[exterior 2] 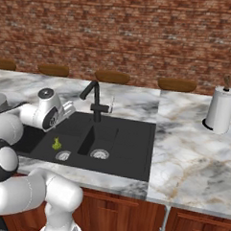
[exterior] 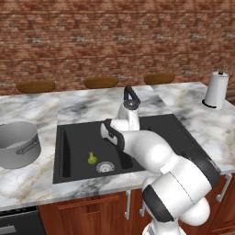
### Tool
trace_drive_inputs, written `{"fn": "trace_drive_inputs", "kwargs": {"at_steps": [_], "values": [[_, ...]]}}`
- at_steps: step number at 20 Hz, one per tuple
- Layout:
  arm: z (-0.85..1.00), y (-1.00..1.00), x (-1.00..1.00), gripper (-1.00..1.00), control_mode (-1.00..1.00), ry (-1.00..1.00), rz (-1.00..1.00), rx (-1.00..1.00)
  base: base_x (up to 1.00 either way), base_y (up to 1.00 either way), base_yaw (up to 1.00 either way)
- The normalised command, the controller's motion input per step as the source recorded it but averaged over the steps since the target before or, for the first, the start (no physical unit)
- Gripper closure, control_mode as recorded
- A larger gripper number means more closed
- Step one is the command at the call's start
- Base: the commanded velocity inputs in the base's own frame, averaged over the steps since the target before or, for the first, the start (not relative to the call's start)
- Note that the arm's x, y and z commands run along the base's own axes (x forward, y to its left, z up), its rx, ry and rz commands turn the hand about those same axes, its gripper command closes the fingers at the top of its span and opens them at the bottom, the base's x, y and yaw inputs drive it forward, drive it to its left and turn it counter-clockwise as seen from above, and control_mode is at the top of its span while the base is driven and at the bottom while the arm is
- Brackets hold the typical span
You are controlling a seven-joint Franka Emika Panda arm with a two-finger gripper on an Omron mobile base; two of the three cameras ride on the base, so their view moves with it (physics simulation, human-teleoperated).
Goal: Dump the broccoli from the pot into the sink. Then turn on the water and wash the broccoli. Then turn off the water and put the broccoli back in the pot.
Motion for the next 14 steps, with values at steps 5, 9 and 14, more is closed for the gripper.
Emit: {"fn": "trace_drive_inputs", "kwargs": {"at_steps": [5, 9, 14], "values": [[0.38, 0.48, 0.09, -1.00, -1.00, 0.06, -0.27, 0.11, 0.00, 0.00, 0.00], [0.28, 0.47, 0.04, -1.00, -1.00, 0.12, -0.27, 0.14, 0.00, 0.00, 0.00], [0.20, 0.51, 0.02, -1.00, -1.00, 0.18, -0.27, 0.14, 0.00, 0.00, 0.00]]}}
